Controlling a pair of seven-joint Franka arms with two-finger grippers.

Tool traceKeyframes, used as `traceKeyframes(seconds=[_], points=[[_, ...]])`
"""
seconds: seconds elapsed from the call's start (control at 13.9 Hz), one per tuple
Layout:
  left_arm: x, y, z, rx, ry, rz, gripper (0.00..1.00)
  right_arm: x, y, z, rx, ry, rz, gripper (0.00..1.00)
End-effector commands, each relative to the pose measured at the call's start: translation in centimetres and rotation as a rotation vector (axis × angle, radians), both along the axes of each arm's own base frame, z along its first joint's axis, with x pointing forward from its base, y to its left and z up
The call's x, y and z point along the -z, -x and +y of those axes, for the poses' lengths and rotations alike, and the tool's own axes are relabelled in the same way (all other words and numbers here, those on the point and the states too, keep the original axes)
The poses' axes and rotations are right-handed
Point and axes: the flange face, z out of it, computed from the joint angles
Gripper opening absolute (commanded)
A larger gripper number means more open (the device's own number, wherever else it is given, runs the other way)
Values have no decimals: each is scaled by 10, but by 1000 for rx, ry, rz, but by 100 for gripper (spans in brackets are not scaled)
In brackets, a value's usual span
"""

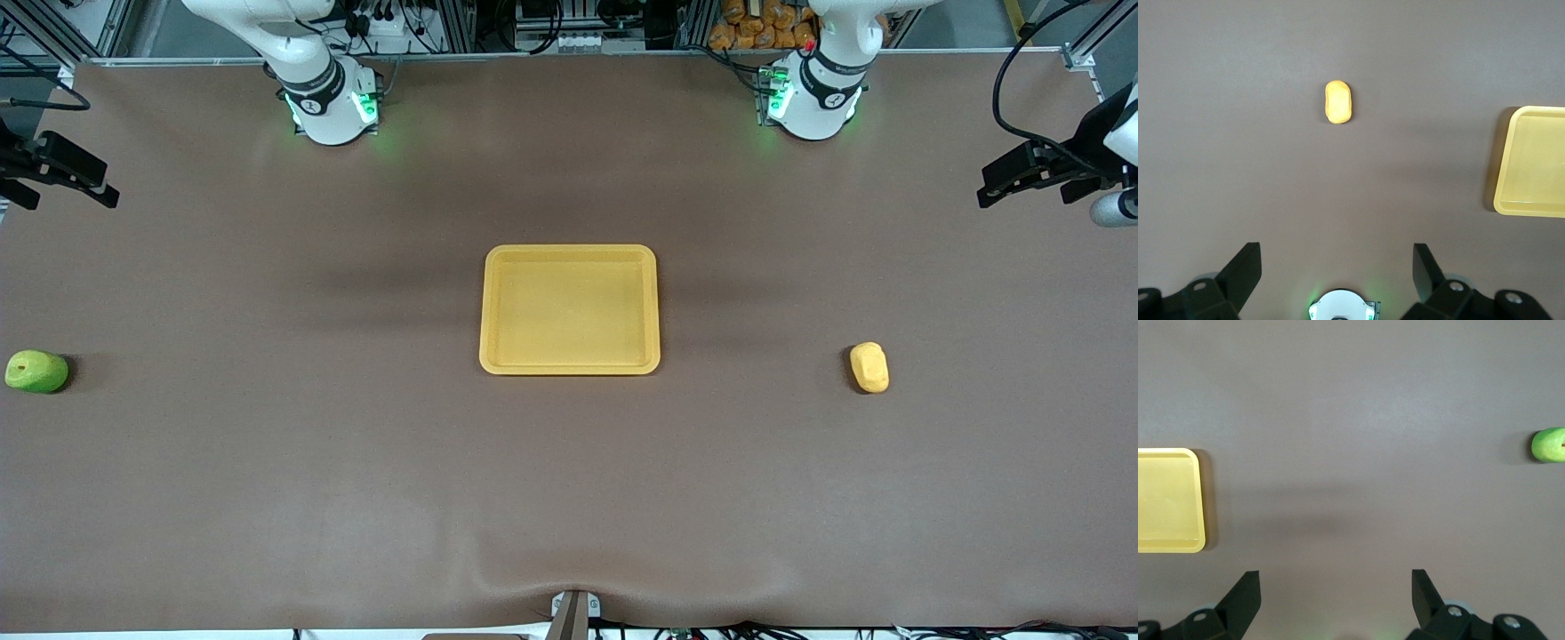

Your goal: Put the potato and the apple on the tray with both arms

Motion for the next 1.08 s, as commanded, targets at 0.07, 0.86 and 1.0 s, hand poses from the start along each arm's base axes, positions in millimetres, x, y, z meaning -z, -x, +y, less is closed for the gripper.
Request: traceKeyframes(seconds=[0.07,0.86,1.0], points=[[-8,5,2,6,8,0,100,-3,2,-2,15,-8,2,100],[14,-5,6,-1,25,34,100,26,-32,-29,57,20,73,100],[20,-8,8,-2,15,43,100,31,-33,-41,79,22,83,100]])
